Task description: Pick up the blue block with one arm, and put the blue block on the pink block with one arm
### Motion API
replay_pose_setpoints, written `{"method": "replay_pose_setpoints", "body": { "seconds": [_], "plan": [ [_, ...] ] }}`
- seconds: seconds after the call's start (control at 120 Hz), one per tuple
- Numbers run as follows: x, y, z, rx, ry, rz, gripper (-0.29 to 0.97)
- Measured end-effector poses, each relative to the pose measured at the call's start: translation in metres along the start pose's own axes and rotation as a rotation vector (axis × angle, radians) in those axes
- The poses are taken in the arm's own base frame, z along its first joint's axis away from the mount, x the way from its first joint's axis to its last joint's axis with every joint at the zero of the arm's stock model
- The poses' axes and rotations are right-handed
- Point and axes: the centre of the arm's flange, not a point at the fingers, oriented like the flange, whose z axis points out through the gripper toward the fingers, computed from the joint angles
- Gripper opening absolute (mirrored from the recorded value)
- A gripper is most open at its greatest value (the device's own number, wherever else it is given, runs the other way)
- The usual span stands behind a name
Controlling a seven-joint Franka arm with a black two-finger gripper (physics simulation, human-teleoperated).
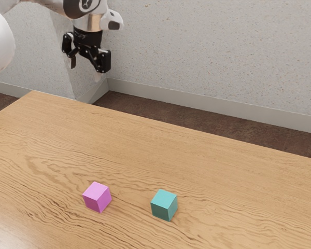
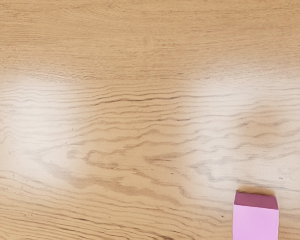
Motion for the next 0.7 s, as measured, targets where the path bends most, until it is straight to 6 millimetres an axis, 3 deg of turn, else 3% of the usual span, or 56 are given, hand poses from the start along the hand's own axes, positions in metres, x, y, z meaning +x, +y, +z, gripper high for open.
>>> {"method": "replay_pose_setpoints", "body": {
  "seconds": [0.25, 0.425, 0.7],
  "plan": [
    [0.018, 0.029, 0.105, -0.104, -0.061, -0.005, 0.68],
    [0.022, 0.044, 0.162, -0.163, -0.060, -0.047, 0.68],
    [0.025, 0.099, 0.198, -0.242, -0.017, -0.072, 0.68]
  ]
}}
